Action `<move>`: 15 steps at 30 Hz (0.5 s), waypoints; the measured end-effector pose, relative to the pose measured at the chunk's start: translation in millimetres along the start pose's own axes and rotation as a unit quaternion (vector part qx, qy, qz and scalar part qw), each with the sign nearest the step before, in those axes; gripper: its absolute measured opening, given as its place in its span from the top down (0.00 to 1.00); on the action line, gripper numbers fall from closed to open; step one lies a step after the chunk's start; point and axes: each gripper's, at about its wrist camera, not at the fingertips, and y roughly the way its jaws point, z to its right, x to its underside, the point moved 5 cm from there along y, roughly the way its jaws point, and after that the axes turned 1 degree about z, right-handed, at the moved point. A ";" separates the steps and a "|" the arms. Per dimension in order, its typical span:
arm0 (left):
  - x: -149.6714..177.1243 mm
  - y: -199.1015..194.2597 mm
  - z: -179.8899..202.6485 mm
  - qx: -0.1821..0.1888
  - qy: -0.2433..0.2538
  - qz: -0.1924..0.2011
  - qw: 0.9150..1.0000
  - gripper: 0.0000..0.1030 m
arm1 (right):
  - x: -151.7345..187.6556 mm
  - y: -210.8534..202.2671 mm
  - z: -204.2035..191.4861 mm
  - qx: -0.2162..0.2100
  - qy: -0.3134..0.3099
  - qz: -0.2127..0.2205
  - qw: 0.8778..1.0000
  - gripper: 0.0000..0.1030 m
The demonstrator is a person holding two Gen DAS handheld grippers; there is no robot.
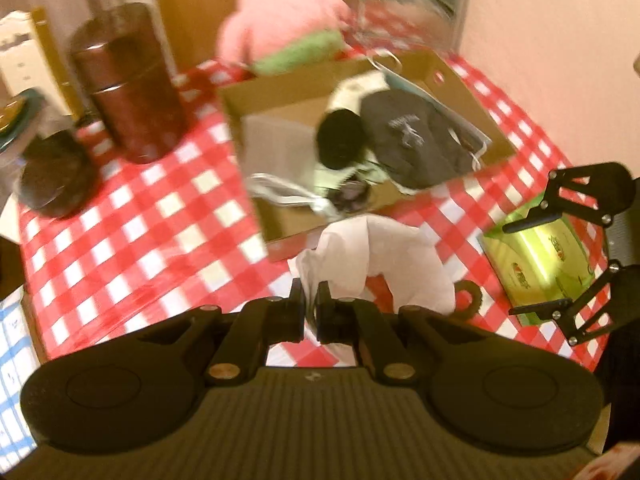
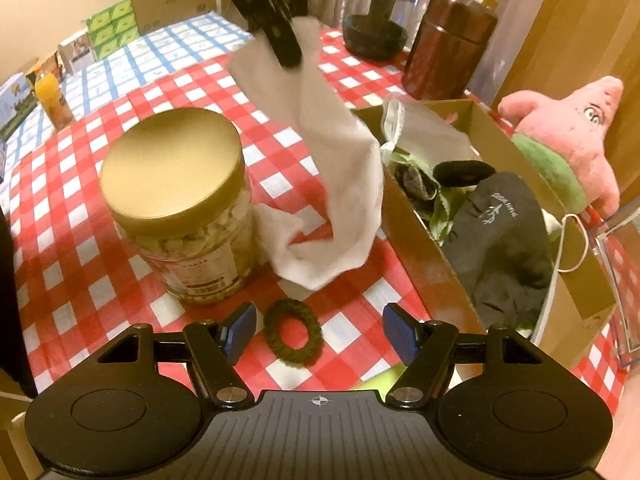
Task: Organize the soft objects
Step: 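Lift the white sock with the left gripper while the right gripper grasps the dark hair tie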
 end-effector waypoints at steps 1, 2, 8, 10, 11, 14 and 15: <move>3.6 -5.1 -4.7 -0.001 -0.008 0.008 1.000 0.96 | -1.0 3.8 0.3 -0.002 -0.003 -0.006 1.000 0.32; 7.7 -10.6 -9.5 -0.002 -0.017 0.017 1.000 0.96 | -2.0 8.9 0.6 -0.007 -0.007 -0.014 1.000 0.32; 29.7 -36.8 -33.0 -0.016 -0.053 0.056 0.997 0.96 | -3.9 40.6 -3.4 -0.042 -0.037 -0.069 0.996 0.32; 36.6 -40.9 -36.7 -0.021 -0.058 0.062 0.996 0.96 | -3.3 51.0 -3.5 -0.048 -0.040 -0.087 0.994 0.32; 39.8 -42.5 -37.7 -0.021 -0.058 0.063 0.996 0.96 | -2.9 57.0 -3.4 -0.050 -0.041 -0.098 0.993 0.32; 49.4 -43.3 -36.5 -0.019 -0.056 0.062 0.996 0.96 | -2.5 69.5 -3.2 -0.051 -0.048 -0.119 0.990 0.32; 52.6 -42.5 -35.5 -0.020 -0.055 0.062 0.996 0.96 | -2.3 72.7 -3.8 -0.052 -0.051 -0.125 0.989 0.32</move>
